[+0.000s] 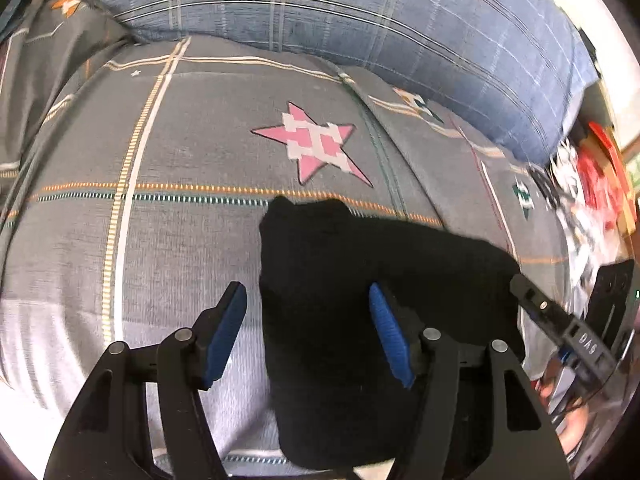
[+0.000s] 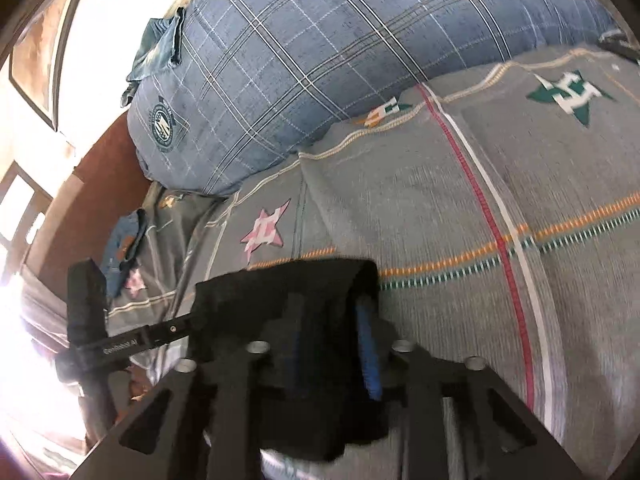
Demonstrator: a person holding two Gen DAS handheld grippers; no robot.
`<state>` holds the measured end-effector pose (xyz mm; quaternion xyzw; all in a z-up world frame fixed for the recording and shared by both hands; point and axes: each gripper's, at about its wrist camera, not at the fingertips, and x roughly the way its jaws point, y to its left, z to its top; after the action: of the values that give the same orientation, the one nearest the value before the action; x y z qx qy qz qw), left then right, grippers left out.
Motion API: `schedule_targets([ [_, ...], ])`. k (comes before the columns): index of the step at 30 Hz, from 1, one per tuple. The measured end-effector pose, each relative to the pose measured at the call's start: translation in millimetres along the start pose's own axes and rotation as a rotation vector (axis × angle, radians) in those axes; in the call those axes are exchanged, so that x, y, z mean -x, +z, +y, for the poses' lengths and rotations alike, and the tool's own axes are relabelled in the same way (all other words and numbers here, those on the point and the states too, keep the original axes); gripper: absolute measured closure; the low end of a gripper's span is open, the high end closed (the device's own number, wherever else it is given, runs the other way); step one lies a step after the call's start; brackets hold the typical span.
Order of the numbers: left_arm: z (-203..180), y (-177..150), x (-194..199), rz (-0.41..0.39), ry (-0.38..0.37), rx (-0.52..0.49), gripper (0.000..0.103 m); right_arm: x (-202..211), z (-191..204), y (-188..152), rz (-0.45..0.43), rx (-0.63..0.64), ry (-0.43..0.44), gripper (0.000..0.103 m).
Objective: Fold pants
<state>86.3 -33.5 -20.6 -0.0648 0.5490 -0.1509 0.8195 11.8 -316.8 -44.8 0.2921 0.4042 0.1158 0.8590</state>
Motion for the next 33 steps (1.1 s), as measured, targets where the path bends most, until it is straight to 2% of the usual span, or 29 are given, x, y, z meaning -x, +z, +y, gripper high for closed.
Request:
schedule_targets([
  [1, -1, -2, 0, 0.006, 0.006, -0.009, 0.040, 3, -2, -2, 0.000, -0.005, -0.003, 0.064],
  [5, -2, -10, -3, 0.021, 0.038, -0.025, 0.040, 2, -9, -12, 0.039, -0.057, 0.006, 0.064],
  [9, -2, -12, -1, 0.021, 0.039, -0.022, 0.040, 2, -13, -15, 0.063, -0.076, -0.016, 0.063],
  [16, -2, -10, 3, 0.023, 0.056, -0.039, 0.039, 5, -4, -10, 0.057, -0.069, -0.045, 0.046],
  [22, 6, -3, 10, 0.006, 0.069, -0.034, 0.039, 2, 0, -7, 0.067, -0.055, -0.055, 0.045],
  [24, 16, 1, 13, -0.002, 0.052, 0.003, 0.034, 1, -1, -5, 0.068, -0.053, -0.056, 0.042],
  [28, 31, 2, 5, 0.042, -0.028, 0.092, 0.033, -3, -1, -1, 0.062, -0.048, -0.053, 0.042],
  [33, 19, -2, -18, 0.104, -0.079, 0.090, 0.033, -17, 5, 3, 0.044, -0.010, -0.056, 0.042],
])
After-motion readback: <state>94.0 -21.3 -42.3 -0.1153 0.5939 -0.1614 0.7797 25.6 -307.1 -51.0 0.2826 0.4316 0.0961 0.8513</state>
